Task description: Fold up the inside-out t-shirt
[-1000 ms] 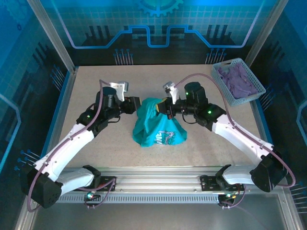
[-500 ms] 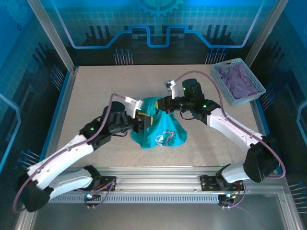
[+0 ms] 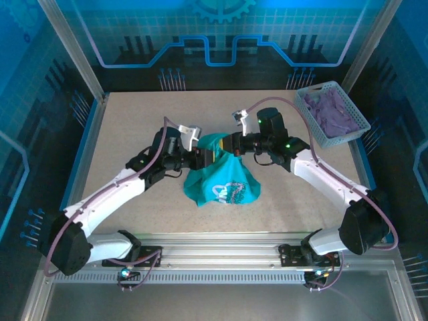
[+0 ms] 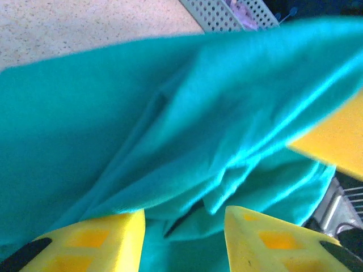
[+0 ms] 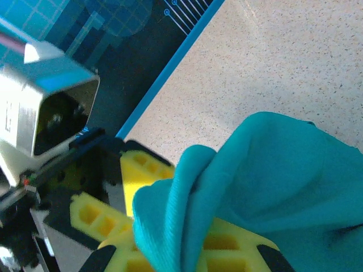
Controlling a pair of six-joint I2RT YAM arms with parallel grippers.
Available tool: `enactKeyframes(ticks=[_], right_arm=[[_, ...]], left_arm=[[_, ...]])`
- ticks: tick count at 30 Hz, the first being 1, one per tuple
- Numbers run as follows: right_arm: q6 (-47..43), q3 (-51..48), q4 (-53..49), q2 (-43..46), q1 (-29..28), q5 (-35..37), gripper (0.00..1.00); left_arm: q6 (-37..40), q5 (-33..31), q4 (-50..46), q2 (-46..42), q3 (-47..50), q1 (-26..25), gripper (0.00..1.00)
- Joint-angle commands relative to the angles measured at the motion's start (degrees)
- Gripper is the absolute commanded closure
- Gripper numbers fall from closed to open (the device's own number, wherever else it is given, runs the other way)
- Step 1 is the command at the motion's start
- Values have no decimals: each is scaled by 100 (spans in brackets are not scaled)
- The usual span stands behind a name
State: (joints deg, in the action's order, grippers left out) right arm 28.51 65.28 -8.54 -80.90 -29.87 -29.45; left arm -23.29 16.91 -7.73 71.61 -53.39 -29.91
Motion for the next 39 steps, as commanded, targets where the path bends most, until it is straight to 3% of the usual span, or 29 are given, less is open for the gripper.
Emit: enactKeyframes(ticks=[1,7,10,14,15,19,22,30,33,39], right_arm=[[-6,214,-48,91,69,-231,100],[15,222,14,70,74,-359,100],[-56,209,-55,113,97,-335,100],[-298,214,-367,201,233,-268,100],[-397,222,-509,243,267,-153,100],[-865,299,-1178,404,241,1045,81],[-1058,353,-1374,413,115,1519,68],[-2237,342,-2007,1032,-714,3651,57],[-2763,3,-1718,1485,-1162,3858,56],[-3221,-401,-1231,1728,-1552,3377,57]], left_arm=[[-80,533,302,243,-328,91,55],[50,688,326,543,-552,102,57],[26,810,469,598,-527,132,69],[-88,1269,860,442,-349,229,98],[-127,1424,974,369,-288,255,100],[-536,2260,1674,-30,104,319,100],[-988,2586,2213,-252,375,328,100],[-1290,2472,2141,-487,562,337,100],[-1228,2340,1942,-525,533,345,100],[-1170,2282,1810,-524,487,346,100]])
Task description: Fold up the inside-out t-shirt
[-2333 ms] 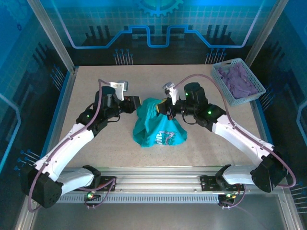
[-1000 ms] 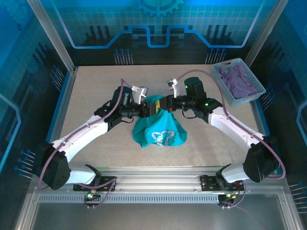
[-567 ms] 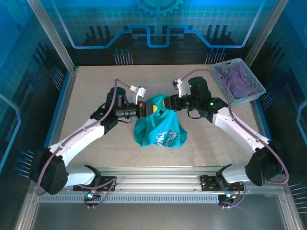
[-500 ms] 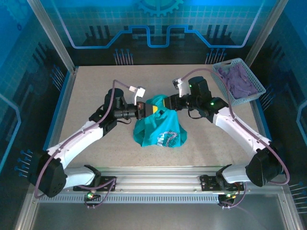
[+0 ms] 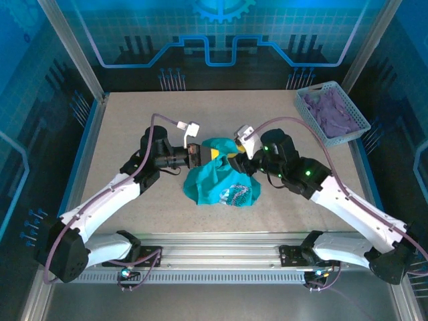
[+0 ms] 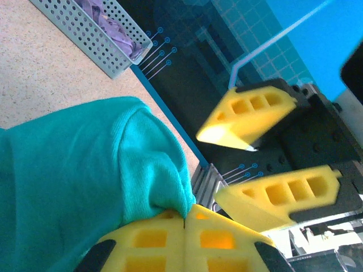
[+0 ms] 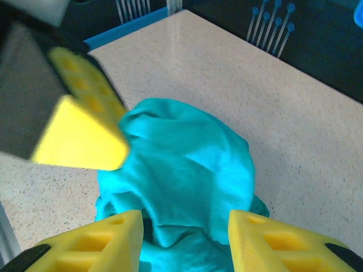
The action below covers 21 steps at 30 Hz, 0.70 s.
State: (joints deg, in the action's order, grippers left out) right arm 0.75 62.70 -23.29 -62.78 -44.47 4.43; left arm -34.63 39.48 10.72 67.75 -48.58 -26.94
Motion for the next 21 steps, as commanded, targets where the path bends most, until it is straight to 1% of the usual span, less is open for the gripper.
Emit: enactKeyframes(ticks=[1,4,6,8,10,11,13,14,16,17,19,21], right_arm=[[-475,-131,264,-138,-110,-52,57],[-548,-43,349,-370,-116,-88,61],[-582,61,390,-540,-115,-158,66],[-594,149,438,-679,-112,-313,78],[-546,164,483,-726,-89,-423,94],[-510,149,498,-705,-53,-535,99],[-319,50,592,-602,115,-1005,100],[-131,-19,706,-542,250,-1386,100],[311,-161,961,-472,553,-2106,100],[537,-199,1085,-478,686,-2414,100],[860,-229,1215,-506,869,-2760,100],[1102,-245,1305,-535,1005,-3000,100]], left_arm=[[-49,32,-42,-130,-2,48,100],[-41,59,-63,-142,-21,48,100],[-12,52,-92,-165,-20,48,100],[33,8,-155,-173,-21,50,100],[75,-66,-234,-173,-26,48,100],[116,-172,-337,-178,-44,53,100],[253,-546,-680,-215,-102,48,100],[332,-774,-856,-234,-132,48,96],[475,-1006,-1018,-277,-131,48,85],[509,-1011,-990,-306,-104,48,82],[495,-955,-844,-373,-3,49,74],[445,-891,-633,-475,139,48,70]])
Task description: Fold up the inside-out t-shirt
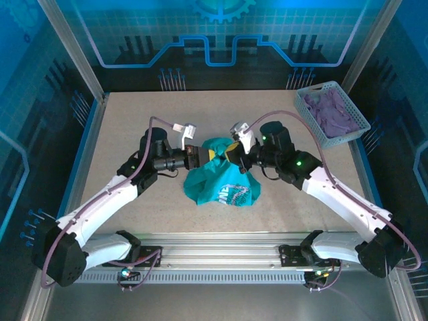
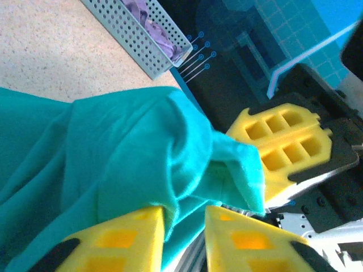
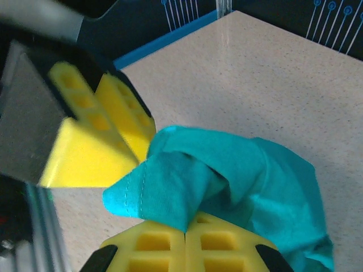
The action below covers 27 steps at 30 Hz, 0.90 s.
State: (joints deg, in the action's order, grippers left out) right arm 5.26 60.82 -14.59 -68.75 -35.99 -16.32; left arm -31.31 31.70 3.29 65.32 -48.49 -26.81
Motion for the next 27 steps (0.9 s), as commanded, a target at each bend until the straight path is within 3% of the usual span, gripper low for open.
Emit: enactKeyframes(ticks=[1,8,13,15,17,19,23,27], right_arm=[[775,-60,479,40,237,-1055,100],[1296,-15,707,-120,459,-1509,100],[1496,-18,815,-136,555,-1682,100],[1476,-48,810,-93,638,-1832,100],[1348,-90,714,29,824,-2019,100],[1204,-123,550,154,1102,-2232,100],[936,-110,175,212,1537,-2692,100],[476,-81,122,187,1576,-3435,100]], left_arm=[[111,-94,206,-284,197,35,68],[226,-97,65,-170,148,-20,61],[587,-479,-355,11,-67,-158,60],[607,-692,-525,116,-163,-158,71],[595,-703,-547,130,-199,-93,89],[382,-295,-258,48,-107,56,100],[-570,894,1190,-240,289,395,100],[-1343,1551,2363,-294,483,585,100]])
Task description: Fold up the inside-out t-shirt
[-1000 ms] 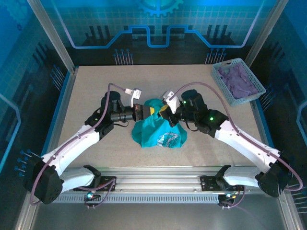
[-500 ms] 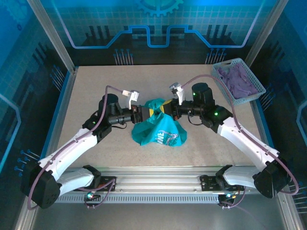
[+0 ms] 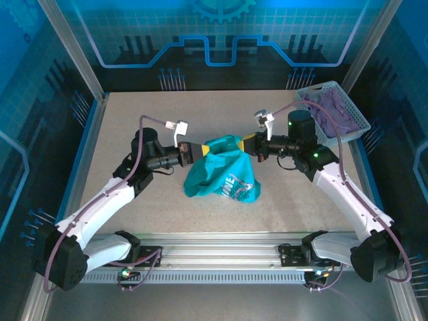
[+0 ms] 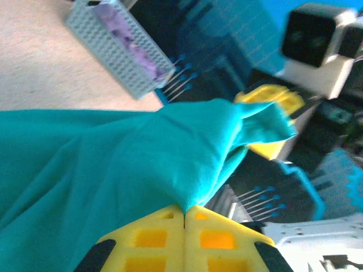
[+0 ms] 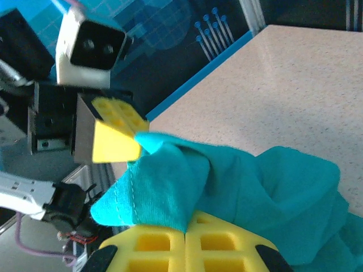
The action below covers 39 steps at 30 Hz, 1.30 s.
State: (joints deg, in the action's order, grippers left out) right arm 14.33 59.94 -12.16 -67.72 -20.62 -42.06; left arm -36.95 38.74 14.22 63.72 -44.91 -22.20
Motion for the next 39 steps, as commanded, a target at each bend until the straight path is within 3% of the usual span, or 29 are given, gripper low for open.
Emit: enactKeyframes(ticks=[1,4,8,11,13,18,25,32,39], right_arm=[[-467,-8,-42,84,41,-1029,100],[-510,16,86,88,41,-1292,100],[-365,-8,440,192,25,-1518,100],[-189,-52,751,229,-75,-1458,100],[-193,-10,751,153,-192,-1345,100],[-181,112,627,-172,-327,-1136,100],[-263,236,485,-354,-411,-1185,100],[-805,438,-173,-379,-479,-1331,100],[-1388,576,-849,-399,-465,-1512,100]], left_arm=[[-897,886,1399,-123,151,167,100],[-866,660,1068,-99,146,308,100],[355,-806,-1220,-97,-305,249,100],[879,-1394,-1813,-64,-430,110,93],[1090,-1632,-1970,-90,-472,-50,87],[1648,-2330,-2339,-265,-574,-564,55],[2288,-2900,-2425,-352,-659,-1082,32],[2688,-3274,-2603,193,-970,-1138,22],[2759,-3177,-2539,549,-1243,-1132,21]])
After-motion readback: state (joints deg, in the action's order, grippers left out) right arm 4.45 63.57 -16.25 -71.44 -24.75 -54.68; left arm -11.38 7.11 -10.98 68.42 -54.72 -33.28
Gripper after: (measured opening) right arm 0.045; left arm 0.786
